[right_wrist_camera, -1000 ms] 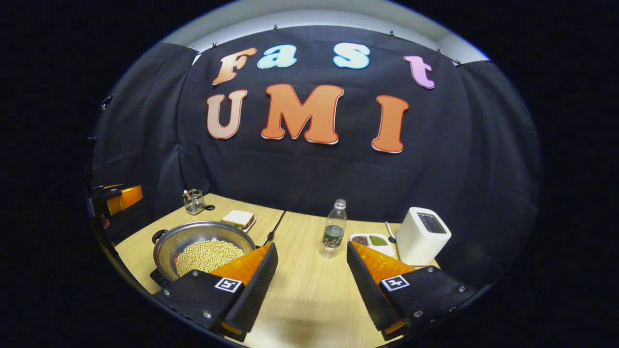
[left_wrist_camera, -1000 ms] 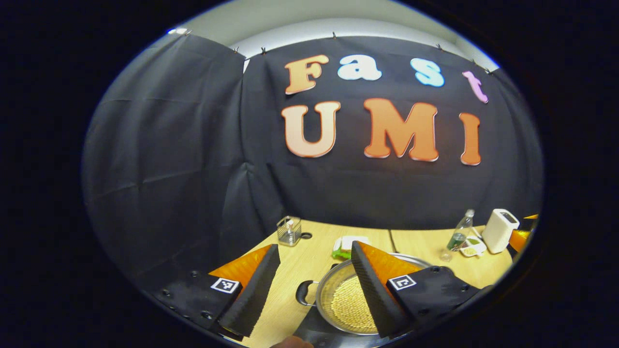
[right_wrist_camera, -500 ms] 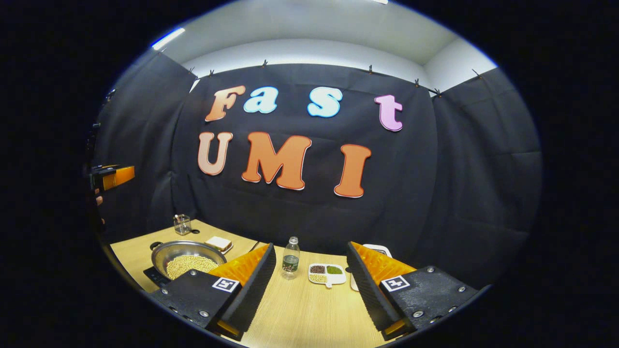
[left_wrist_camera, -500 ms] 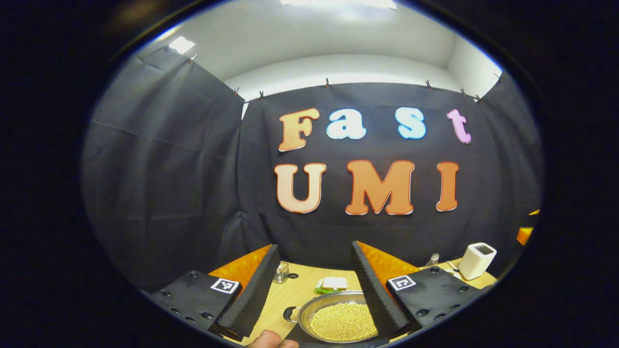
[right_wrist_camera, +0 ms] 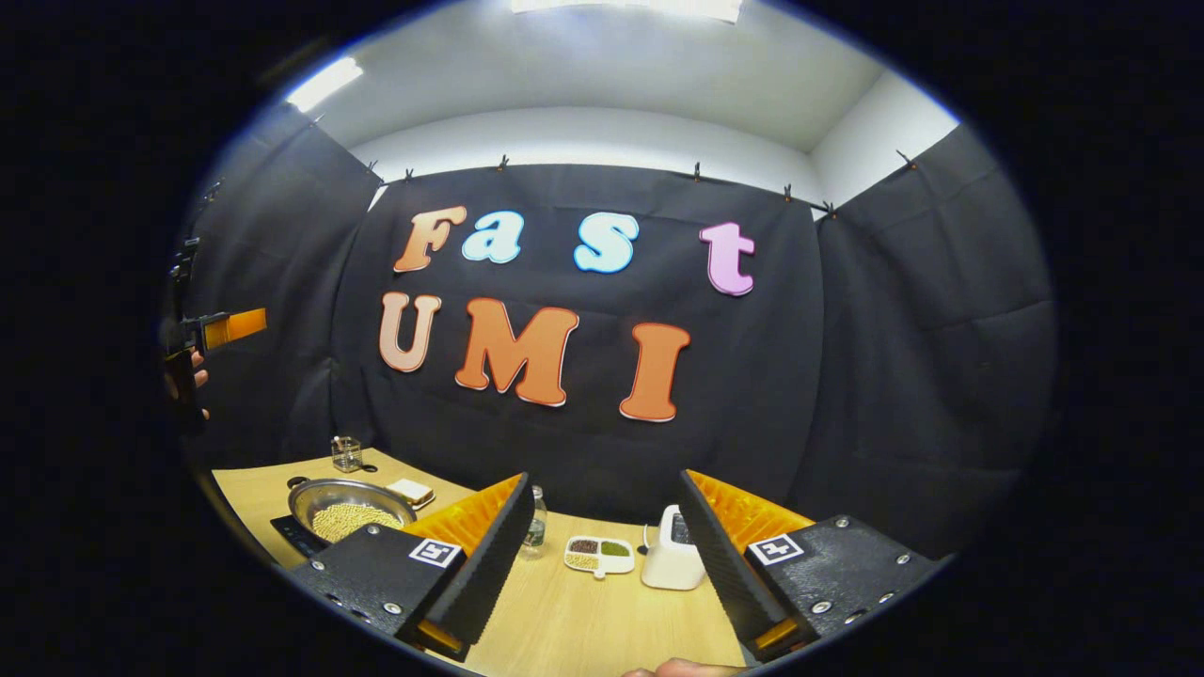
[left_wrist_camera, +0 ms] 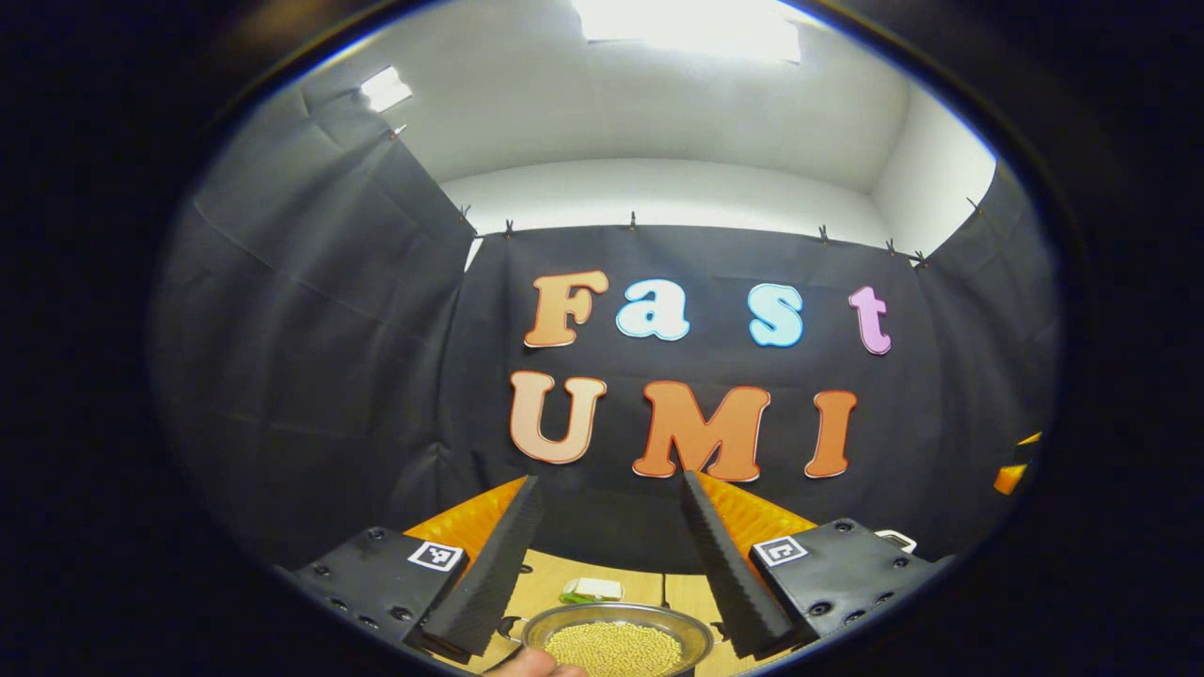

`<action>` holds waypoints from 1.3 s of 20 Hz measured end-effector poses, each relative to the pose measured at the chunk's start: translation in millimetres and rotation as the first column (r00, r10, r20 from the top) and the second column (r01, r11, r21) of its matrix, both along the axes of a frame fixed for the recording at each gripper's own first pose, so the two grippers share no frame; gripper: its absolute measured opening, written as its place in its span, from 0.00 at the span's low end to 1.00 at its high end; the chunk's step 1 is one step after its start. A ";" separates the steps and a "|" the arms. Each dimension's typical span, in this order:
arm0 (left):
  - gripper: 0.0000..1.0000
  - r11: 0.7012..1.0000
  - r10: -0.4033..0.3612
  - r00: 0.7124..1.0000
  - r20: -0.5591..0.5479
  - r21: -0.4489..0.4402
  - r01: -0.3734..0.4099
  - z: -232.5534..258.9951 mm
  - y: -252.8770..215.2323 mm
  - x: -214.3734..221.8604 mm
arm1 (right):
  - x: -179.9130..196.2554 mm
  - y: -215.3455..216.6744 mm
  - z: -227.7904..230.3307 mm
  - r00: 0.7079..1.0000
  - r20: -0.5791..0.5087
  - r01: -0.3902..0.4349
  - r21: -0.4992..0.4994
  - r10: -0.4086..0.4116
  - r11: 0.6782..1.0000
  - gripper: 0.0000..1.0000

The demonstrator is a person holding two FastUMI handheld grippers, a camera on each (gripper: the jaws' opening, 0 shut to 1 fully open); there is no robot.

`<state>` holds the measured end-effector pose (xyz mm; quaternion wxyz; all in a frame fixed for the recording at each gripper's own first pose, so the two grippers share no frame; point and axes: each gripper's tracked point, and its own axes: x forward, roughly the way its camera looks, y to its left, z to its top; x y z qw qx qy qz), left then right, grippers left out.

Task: First push the handle of the pot to place it horizontally, then grasp the pot with both hands and set it on the induction cooktop.

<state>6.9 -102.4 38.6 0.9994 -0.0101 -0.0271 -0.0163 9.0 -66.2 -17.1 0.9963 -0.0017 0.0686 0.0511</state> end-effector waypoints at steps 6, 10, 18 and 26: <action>0.97 0.997 -0.073 0.996 0.055 0.013 0.073 26.4 -40.5 -15.9 | -3.3 -24.3 19.1 0.999 0.039 0.027 -0.020 -0.027 0.999 0.95; 0.97 0.997 -0.071 0.993 0.091 0.006 0.070 37.8 -40.3 -18.0 | -7.4 -34.2 23.4 0.998 0.055 0.017 -0.004 -0.016 1.000 0.95; 0.94 0.998 -0.066 0.994 0.092 0.006 0.066 39.8 -40.2 -22.9 | -9.3 -44.4 36.0 0.994 0.097 0.045 -0.011 -0.043 0.999 0.95; 0.94 0.998 -0.066 0.992 0.104 0.030 0.063 48.9 -37.2 -30.2 | -9.6 -37.3 40.6 0.994 0.104 0.034 0.001 -0.034 0.999 0.95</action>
